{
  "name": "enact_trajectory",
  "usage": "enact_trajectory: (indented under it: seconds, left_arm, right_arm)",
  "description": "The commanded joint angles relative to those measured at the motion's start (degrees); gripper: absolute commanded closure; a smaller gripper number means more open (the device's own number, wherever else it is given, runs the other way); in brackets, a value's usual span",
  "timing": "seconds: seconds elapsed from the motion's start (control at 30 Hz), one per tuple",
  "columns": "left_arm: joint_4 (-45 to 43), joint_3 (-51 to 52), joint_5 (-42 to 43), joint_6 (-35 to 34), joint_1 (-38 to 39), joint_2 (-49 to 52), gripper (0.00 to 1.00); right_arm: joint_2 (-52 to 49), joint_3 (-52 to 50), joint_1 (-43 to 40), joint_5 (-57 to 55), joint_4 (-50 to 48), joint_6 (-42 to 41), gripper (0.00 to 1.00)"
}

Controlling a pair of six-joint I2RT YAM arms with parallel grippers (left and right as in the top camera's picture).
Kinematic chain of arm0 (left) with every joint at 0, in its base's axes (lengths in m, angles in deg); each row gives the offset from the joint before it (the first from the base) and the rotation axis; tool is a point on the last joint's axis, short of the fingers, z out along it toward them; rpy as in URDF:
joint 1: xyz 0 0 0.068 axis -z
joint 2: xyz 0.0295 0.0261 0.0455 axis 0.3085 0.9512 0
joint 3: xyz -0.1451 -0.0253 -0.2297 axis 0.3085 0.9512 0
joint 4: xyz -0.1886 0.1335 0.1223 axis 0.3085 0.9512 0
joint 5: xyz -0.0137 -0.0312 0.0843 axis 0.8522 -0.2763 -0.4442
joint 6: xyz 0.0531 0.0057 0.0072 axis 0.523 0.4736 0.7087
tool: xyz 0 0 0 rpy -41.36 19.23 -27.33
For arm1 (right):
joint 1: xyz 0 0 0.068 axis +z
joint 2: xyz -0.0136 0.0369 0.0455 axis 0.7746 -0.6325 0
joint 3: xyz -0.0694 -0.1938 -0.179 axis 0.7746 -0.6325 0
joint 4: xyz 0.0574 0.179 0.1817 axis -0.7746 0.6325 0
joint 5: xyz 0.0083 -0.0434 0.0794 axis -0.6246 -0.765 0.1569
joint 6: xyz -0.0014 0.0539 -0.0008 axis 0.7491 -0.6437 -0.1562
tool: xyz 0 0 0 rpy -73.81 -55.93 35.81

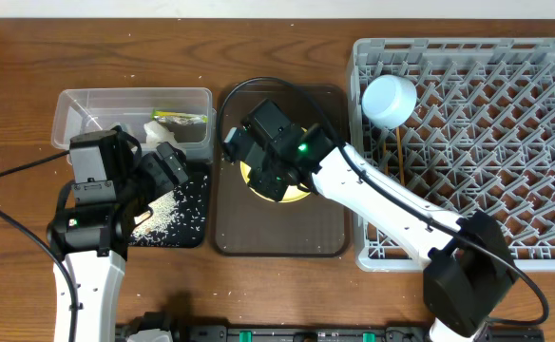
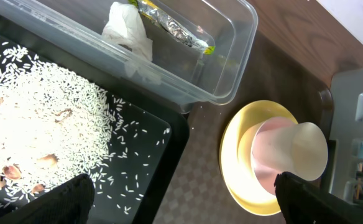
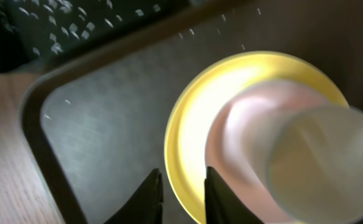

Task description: Sort waste into correct bins and load items into the dishwasher rack

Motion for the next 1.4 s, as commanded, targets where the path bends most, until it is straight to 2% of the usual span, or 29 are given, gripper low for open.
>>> enact_trajectory:
  seconds: [0.0,0.13,1.37]
  left_arm:
    - [0.0,-1.2,-0.1,0.7,-0.2,0.1,0.04]
    - [0.0,-1.2,-0.1,0.7,-0.2,0.1,0.04]
    - [0.0,-1.2,-0.1,0.7,-0.2,0.1,0.04]
  right_arm:
    - [0.0,-0.1,0.0,-3.7,0.2,-0.4,0.83]
    - [0.0,-0.1,-0.4,-5.4,-0.9,-0.4,0.87]
    - [-5.9,-0.4,-4.7,-5.6,-5.4,-0.4,0.85]
